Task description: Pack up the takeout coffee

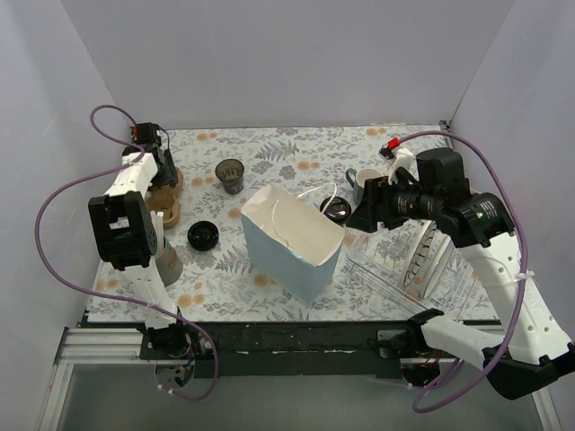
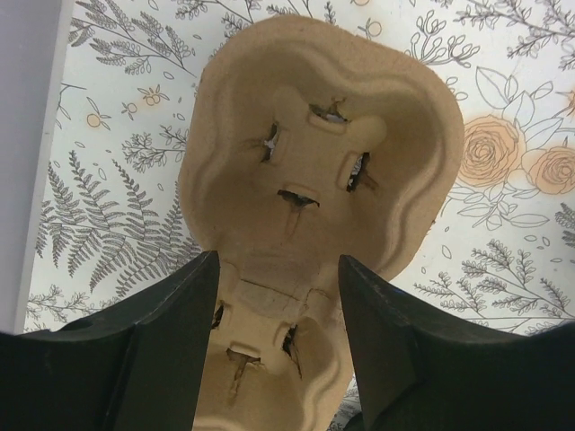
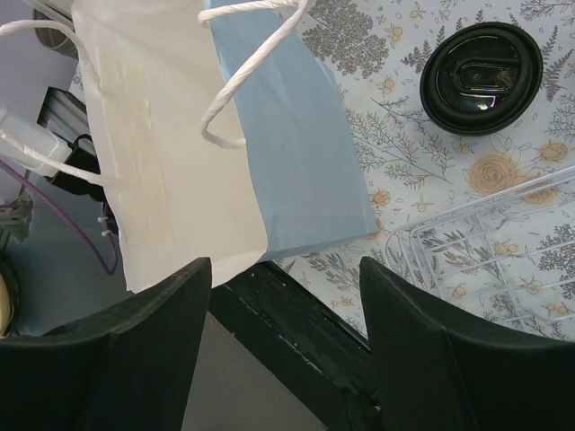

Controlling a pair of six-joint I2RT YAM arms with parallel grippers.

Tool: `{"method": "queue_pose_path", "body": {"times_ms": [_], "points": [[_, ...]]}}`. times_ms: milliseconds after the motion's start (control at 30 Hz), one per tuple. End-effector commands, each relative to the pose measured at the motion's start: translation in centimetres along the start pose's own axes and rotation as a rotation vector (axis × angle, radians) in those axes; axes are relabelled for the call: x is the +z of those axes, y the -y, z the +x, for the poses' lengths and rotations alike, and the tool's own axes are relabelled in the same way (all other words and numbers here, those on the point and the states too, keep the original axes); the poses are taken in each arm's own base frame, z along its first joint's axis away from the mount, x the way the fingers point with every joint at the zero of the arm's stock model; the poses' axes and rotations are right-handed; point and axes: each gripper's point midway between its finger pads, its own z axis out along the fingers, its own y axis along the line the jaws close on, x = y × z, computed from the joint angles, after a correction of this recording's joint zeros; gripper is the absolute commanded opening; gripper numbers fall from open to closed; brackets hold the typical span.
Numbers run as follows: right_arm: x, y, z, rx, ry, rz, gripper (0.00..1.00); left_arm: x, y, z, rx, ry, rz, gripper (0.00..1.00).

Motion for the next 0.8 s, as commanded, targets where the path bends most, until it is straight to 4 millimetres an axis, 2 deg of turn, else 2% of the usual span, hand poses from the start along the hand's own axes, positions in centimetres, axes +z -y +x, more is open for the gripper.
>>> {"method": "queue_pose_path", "body": {"times_ms": [0,433,600,700,767], "points": [[-0.2,-0.4,-1.2,-0.016,0.030,-0.011,0.74,-0.5,-0.3,-0.3,0.017,0.016,0.007,0.55],[0.1,-0.2,-1.3,-0.010,0.027,-0.005,0.73,0.6,-0.9,1.8,0.060,-0.041,-0.021,0.51],[0.1,-0.2,-1.3,-0.011,0.029,-0.004,0.73,0.4,-0.5,1.3,0.059,-0.029,0.002,0.49],[0.0,-0.2,-1.3,-0.012,0.029,-0.004,0.73,0.3,-0.3,1.1,0.057,-0.029,0.015,0.45],[-0.1,-0.2,-1.3,-0.014,0.027,0.000,0.73,0.2,-0.2,0.9,0.053,-0.033,0.014,0.38]]}}
